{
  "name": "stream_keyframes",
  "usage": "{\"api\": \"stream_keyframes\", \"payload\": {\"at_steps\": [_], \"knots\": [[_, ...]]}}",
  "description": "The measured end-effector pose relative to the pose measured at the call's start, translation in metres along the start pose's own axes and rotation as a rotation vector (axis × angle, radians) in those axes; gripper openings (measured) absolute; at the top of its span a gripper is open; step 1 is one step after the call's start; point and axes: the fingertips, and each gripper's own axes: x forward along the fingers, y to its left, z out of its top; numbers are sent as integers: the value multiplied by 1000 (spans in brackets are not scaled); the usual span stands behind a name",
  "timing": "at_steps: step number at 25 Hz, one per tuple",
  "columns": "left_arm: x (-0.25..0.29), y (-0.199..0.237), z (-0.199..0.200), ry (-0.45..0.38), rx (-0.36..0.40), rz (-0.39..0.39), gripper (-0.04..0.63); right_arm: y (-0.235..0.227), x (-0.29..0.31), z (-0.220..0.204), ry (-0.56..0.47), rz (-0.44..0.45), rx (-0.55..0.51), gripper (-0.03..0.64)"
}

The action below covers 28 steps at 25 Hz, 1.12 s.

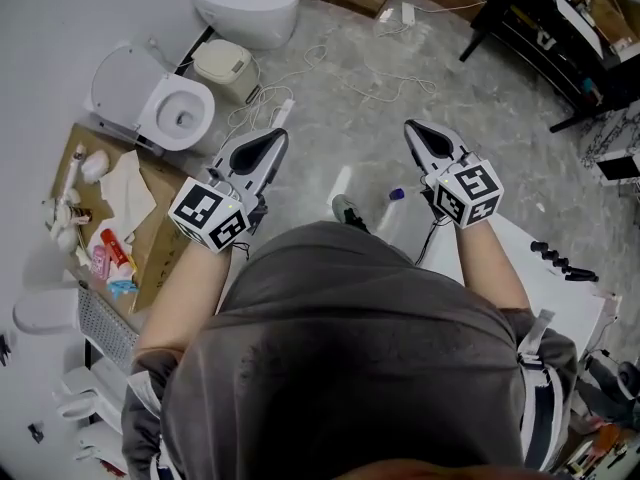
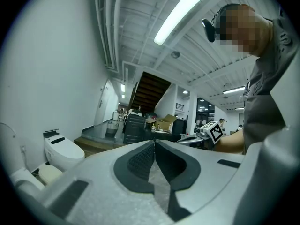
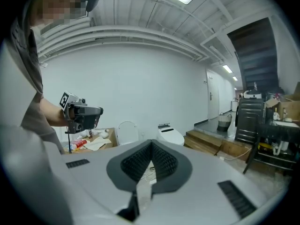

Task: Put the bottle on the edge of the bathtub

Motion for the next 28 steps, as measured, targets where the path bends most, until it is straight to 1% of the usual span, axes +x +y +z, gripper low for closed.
{"api": "stream_keyframes", "payload": {"at_steps": [5, 18, 28], "knots": [[-3, 2, -5, 1, -13, 3, 11, 5, 2, 0, 9, 2, -21, -9], [-2, 5, -4, -5, -19, -2, 11, 5, 5, -2, 31, -3, -30, -9], [-5, 11, -3, -15, -29, -4, 11, 12, 11, 4, 29, 9, -53, -9]]}}
